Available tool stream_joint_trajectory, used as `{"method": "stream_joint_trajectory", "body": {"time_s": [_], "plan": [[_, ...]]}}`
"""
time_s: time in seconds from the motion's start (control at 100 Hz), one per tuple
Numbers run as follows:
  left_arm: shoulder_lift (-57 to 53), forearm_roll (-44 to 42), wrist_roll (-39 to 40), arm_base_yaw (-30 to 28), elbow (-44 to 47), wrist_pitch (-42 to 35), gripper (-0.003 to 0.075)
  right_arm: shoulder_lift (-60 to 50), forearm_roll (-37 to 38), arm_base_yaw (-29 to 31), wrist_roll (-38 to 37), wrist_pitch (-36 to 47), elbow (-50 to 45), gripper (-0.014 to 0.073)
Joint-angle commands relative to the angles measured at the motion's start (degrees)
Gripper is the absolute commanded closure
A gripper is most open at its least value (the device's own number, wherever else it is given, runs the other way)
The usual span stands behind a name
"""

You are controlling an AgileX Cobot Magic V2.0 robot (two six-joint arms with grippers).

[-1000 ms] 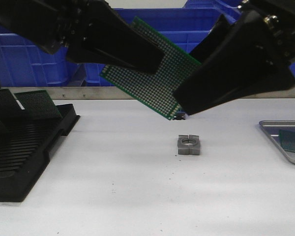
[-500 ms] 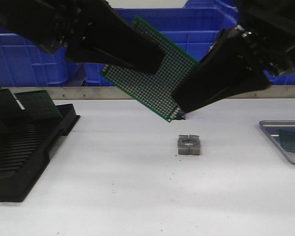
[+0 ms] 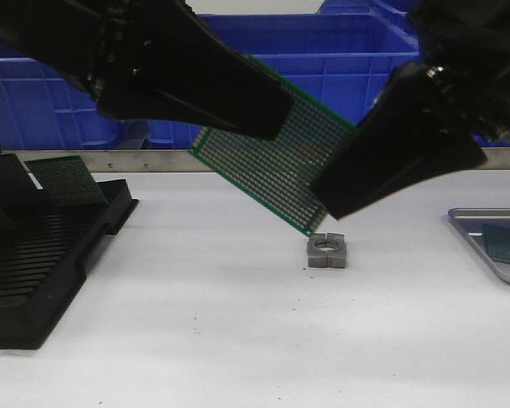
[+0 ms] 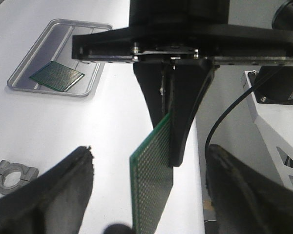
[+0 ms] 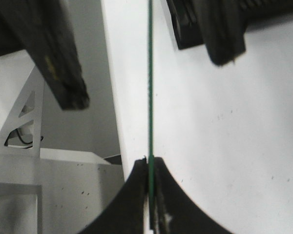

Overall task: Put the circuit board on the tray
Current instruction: 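Grasp the board's edge with the right gripper and release the left, then carry the board to the silver tray with the right gripper and release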

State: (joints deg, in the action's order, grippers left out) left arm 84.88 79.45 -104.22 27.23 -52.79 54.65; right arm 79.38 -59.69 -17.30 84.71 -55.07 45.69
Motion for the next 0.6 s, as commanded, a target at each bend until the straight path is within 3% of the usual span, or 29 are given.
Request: {"method": "stream_joint_trajectory", "body": {"time_s": [0.0,0.18,0.38,0.59], "plan": [[-1.43,4.03,0.45,0.51,-1.72,1.25,0.0234,-1.31,2.67,0.02,-7.24,-2.87,1.63,0.0664],[-1.43,4.03,0.45,0.51,-1.72,-0.38,0.0234,-1.31,11.49,0.13,-17.08,-3.41,1.63,0.0664],[-1.43,4.03,0.45,0.51,-1.72,-0.49,0.0235,-1.31,11.90,3.28,-21.32,1.25,1.63,0.0664],[-1.43,4.03,0.45,0.51,-1.72,-0.70,0.0235,-1.31,11.90,11.76,-25.49,7.92,1.63,0.0664]]}}
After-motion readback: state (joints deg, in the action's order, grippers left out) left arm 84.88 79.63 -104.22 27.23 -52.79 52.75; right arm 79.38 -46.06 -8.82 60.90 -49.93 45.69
